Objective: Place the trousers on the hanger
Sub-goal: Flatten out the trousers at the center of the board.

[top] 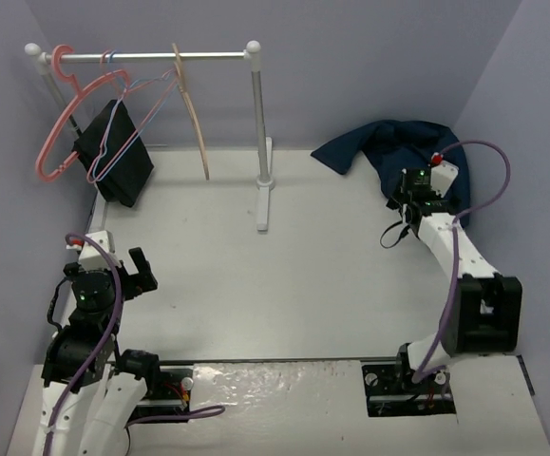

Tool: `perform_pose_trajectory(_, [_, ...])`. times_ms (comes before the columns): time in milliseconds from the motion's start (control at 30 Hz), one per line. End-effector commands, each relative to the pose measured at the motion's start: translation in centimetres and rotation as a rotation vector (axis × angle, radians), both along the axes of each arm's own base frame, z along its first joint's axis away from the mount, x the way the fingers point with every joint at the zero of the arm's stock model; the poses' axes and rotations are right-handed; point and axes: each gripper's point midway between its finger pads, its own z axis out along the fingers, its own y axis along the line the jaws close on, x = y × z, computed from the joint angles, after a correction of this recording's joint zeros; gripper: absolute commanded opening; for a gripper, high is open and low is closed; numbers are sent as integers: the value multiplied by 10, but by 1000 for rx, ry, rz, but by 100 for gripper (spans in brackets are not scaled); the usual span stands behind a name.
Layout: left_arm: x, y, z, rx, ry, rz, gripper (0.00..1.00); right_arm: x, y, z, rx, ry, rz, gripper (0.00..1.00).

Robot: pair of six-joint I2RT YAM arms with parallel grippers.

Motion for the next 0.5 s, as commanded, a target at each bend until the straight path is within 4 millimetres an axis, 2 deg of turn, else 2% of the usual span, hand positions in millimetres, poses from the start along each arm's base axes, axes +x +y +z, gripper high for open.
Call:
perform_pose_trajectory(0, [11,0,18,-8,-67,10,97,59,-4,15,-66,-27,86,100])
perform_pose_trajectory(67, [12,0,18,-5,-65,7,97,72,-7,4,-116,30,133,100])
perform_pose_trajectory(267, [13,-2,17,-6,-65,-4,97,101,-13,-7,-278,123,287,100])
perform_pose_trajectory(467, [14,-4,17,-6,-62,-15,97,115,-19,-33,-368,205,358,100])
